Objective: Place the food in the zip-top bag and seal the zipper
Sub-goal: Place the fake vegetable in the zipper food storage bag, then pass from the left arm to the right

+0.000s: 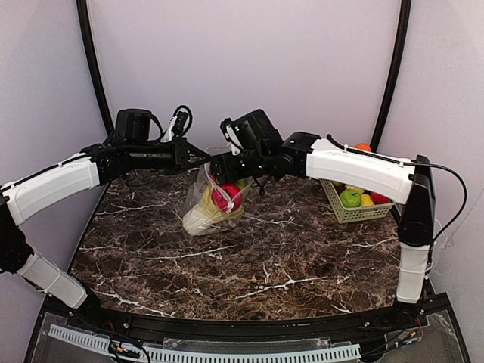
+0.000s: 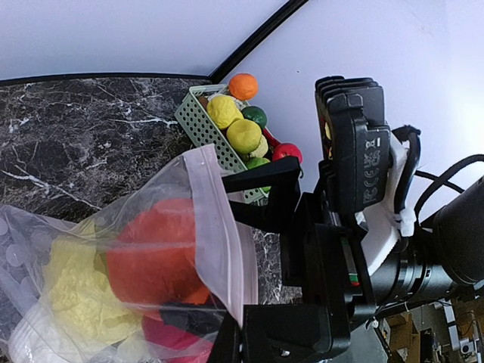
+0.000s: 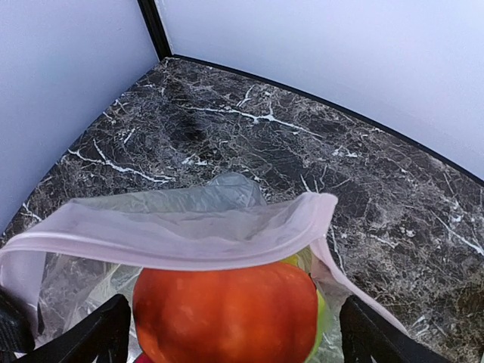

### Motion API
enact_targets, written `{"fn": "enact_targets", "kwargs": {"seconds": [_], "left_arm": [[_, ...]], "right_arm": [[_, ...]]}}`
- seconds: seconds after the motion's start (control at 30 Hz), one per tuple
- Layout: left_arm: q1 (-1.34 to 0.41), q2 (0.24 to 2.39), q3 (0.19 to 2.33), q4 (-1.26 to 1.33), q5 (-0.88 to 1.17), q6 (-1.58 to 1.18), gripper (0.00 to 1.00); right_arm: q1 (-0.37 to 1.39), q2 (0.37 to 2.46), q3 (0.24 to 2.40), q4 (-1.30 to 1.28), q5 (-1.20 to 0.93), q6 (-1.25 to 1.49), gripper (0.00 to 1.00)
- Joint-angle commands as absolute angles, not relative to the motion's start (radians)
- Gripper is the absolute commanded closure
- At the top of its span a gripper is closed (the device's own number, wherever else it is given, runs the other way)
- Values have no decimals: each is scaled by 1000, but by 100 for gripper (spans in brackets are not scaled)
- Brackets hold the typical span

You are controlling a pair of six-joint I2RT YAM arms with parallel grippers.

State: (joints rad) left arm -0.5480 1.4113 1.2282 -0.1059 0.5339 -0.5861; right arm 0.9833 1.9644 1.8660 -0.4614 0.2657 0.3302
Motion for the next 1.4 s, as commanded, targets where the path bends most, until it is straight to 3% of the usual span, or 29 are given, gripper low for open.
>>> {"fn": "enact_targets", "kwargs": {"seconds": [0.0,0.33,0.57,0.97,1.07,1.27,1.37], "left_arm": [[-548,1374,1236,-94,532,-582,99],[-539,1382,1239,-98,505,-579,99],[-536,1384,1241,-96,509,-579,99],[-534,1375,1237,-112,508,-572,99],[-533,1373,1236,-113,508,-572,99],[-530,1369,1256,-134,506,-553,99],[-527,1378,1306,-187,505,-523,99]], "right_arm": [[996,1949,1907,-454,278,314,4],[997,1783,1818,-471,270,294,2],[988,1697,1689,-470,328,305,14],[955,1791,1651,-494,188,349,36],[949,1816,1663,-517,197,347,50],[945,1800,1721,-550,158,329,98],[946,1769,1769,-568,81,313,100]]}}
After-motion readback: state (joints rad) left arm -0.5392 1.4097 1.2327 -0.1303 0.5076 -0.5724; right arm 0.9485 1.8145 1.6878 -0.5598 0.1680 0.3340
